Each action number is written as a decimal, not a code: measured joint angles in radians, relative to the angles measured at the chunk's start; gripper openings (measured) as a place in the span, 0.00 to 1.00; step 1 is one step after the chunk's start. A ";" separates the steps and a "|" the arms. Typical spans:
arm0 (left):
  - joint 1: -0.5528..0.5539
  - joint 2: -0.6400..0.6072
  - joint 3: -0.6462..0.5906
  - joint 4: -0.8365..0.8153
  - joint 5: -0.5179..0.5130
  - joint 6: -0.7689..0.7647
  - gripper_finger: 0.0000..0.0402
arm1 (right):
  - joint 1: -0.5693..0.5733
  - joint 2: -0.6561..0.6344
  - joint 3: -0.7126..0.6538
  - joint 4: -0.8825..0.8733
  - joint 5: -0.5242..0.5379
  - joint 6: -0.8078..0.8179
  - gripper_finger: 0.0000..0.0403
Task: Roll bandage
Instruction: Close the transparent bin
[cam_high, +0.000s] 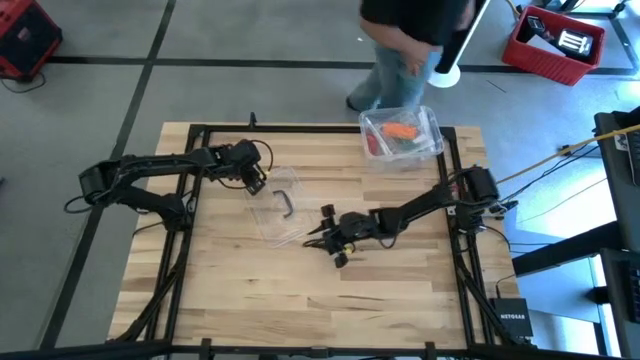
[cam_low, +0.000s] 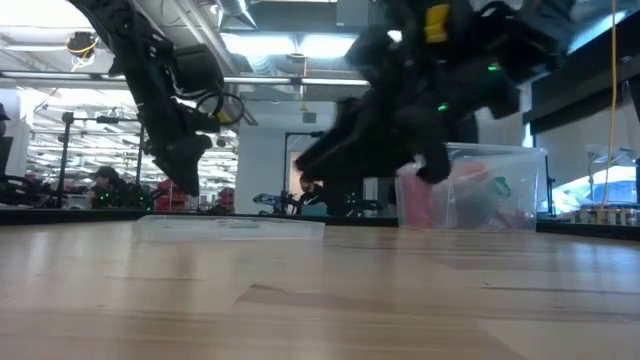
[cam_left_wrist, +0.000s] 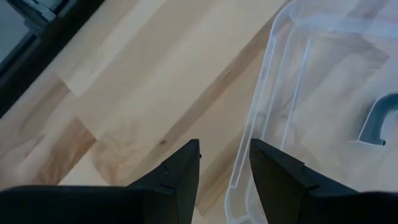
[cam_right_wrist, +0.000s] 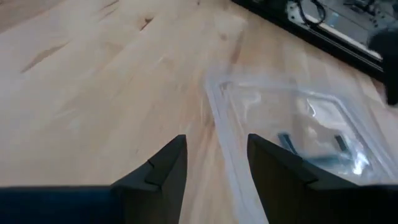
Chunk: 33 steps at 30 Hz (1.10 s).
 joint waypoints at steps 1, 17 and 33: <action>0.000 0.003 0.000 0.001 0.000 0.000 0.33 | -0.002 0.023 0.033 -0.027 0.000 -0.015 0.42; -0.093 0.003 0.000 -0.011 0.000 -0.007 0.33 | -0.080 0.166 0.358 -0.608 -0.068 -0.043 0.36; -0.176 0.002 0.001 0.021 0.000 0.007 0.33 | -0.079 0.195 0.360 -0.612 -0.021 -0.012 0.10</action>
